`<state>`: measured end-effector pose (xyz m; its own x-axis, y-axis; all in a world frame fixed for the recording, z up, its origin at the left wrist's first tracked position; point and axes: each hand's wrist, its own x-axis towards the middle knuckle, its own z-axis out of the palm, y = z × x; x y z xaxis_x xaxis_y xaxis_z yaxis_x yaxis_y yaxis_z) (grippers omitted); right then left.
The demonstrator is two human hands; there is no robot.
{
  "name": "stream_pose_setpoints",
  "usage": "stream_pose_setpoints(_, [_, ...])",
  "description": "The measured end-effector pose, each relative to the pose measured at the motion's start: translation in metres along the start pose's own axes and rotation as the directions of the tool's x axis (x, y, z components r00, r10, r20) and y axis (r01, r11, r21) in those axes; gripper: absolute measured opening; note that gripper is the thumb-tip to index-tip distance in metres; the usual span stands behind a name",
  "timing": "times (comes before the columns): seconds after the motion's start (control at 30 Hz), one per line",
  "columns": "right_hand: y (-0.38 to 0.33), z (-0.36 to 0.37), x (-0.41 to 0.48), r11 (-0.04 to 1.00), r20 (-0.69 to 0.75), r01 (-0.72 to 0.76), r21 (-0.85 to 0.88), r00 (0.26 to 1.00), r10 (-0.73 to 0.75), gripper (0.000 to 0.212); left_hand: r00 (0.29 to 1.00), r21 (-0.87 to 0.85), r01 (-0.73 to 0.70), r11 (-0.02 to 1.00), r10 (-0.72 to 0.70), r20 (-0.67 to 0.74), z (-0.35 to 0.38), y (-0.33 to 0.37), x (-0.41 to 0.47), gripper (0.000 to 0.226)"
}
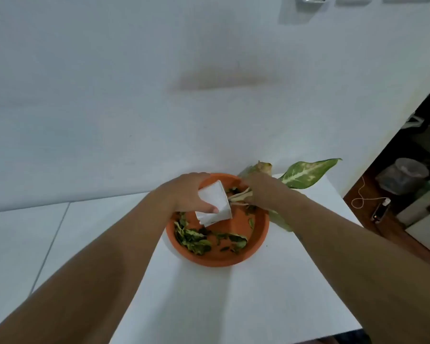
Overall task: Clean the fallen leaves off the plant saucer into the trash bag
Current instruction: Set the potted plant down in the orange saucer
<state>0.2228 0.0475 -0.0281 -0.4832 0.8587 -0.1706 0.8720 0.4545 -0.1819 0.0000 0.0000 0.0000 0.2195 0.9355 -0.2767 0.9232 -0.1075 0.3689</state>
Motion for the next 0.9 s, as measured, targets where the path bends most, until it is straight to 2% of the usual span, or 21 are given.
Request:
stream_pose_setpoints(0.17, [0.001,0.013,0.001,0.998,-0.032,-0.017,-0.053,0.999,0.015,0.036,0.999,-0.076,0.009,0.997,-0.006,0.04,0.015,-0.003,0.01,0.112])
stream_pose_setpoints(0.47, [0.007,0.027,-0.001,0.998,-0.154,0.007,-0.066,0.988,-0.017,0.03,1.0,-0.065,-0.02,0.998,0.019,-0.011,0.023,0.002,0.013,0.106])
stream_pose_setpoints(0.6, [0.011,0.033,-0.007,0.998,-0.229,0.054,-0.012,0.972,-0.055,0.035,0.999,-0.101,-0.02,0.995,0.015,-0.051,0.027,0.001,0.012,0.103])
stream_pose_setpoints(0.67, [0.012,0.035,-0.014,0.994,-0.375,0.099,-0.038,0.921,-0.106,0.031,0.998,-0.112,-0.017,0.994,0.009,-0.066,0.029,0.0,0.011,0.102])
stream_pose_setpoints(0.77, [0.008,0.038,-0.032,0.99,-0.655,0.114,-0.077,0.743,-0.137,0.011,0.995,-0.161,-0.015,0.987,0.0,-0.095,0.033,-0.004,0.011,0.101])
stream_pose_setpoints(0.8, [0.007,0.042,-0.037,0.993,-0.682,0.104,-0.06,0.722,-0.117,0.005,0.994,-0.193,-0.017,0.981,-0.004,-0.107,0.034,-0.006,0.01,0.101])
stream_pose_setpoints(0.9, [0.003,0.055,-0.042,0.979,-0.582,-0.038,0.199,0.8,0.149,0.024,0.986,-0.294,-0.026,0.956,-0.024,-0.167,0.038,-0.007,0.007,0.099])
